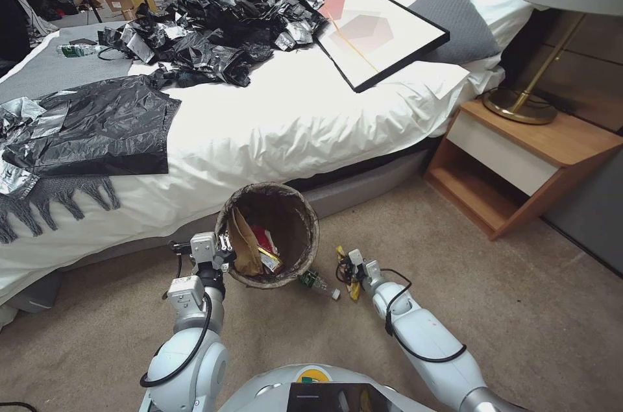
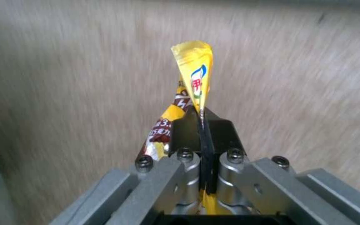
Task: Pick up the trash bin, then pick up the garbage from the floor and place it into the trash bin.
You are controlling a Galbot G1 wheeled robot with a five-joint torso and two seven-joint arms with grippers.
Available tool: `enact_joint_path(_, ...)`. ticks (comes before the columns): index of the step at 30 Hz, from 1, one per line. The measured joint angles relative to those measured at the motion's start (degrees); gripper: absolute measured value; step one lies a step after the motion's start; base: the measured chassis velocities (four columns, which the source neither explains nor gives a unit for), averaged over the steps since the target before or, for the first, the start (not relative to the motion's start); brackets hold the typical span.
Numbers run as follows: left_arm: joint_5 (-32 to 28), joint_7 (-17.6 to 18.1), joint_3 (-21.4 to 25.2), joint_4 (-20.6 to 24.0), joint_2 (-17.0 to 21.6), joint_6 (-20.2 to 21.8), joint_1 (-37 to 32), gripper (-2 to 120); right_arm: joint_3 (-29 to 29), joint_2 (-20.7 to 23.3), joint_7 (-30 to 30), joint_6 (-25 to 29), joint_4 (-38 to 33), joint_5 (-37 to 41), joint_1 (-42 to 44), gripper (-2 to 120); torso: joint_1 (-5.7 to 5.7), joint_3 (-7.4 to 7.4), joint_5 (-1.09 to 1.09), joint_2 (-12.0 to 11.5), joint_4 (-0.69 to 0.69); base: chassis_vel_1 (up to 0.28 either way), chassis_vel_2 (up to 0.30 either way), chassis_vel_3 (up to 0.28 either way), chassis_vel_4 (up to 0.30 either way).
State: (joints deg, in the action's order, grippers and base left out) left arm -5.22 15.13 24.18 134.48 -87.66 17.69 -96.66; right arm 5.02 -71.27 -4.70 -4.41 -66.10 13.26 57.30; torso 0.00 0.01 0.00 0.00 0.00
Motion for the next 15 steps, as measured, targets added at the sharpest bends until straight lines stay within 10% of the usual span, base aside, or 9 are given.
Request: enact_joint_path(15,-0.2,0.0,-0.2,-0.8,0.1,0.0,0.2,5,6.3,2.5,7.0,9.8,-26.0,0.4,10.1,0,0.0,-0.01,0.0,0.0,0.0,0.0,0.0,0.0,0.0)
